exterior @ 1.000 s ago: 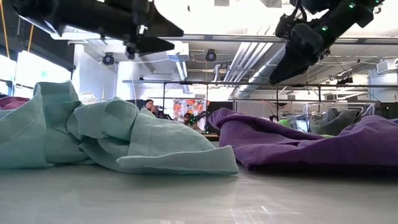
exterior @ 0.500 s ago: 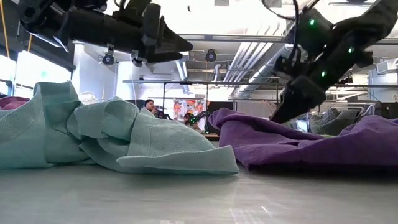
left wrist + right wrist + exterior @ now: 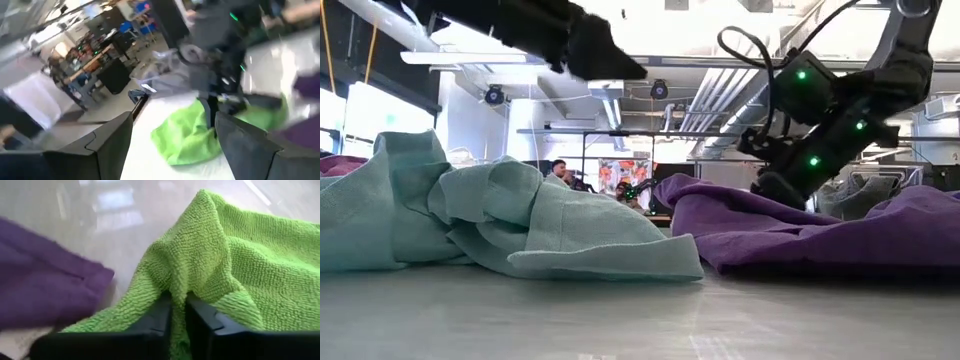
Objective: Sort towels by color in basket
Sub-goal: Put the green towel into the left transparent bin
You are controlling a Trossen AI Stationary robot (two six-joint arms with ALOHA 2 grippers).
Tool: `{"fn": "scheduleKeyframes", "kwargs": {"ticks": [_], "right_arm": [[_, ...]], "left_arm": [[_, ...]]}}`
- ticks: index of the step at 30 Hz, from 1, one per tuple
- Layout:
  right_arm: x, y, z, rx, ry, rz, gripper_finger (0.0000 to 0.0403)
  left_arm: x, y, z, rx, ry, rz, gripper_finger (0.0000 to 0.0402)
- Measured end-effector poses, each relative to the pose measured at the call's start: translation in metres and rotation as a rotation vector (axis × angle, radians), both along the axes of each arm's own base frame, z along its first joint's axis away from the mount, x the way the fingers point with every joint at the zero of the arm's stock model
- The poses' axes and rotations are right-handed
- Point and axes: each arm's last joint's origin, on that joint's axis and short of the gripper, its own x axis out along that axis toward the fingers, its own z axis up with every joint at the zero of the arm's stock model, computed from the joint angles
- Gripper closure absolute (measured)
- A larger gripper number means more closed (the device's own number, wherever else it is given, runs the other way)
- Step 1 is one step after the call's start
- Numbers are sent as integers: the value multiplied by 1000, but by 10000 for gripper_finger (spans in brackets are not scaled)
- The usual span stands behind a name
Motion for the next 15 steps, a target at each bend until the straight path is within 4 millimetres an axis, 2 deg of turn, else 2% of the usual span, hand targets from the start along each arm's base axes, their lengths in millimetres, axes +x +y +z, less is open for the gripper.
{"fn": "scheduleKeyframes", "kwargs": {"ticks": [3,7,10,15], "right_arm": [[7,0,5,14,-115,-1,394],[16,-2,23,55,-320,5,389],[21,-3,33,119,-445,39,394],[25,-3,45,144,-584,52,396]], "left_arm": [[10,1,-13,32,53,7,129],[21,7,-32,-26,88,-67,129],[31,5,-34,-49,68,-97,129],[47,-5,-29,81,97,-141,129]]}}
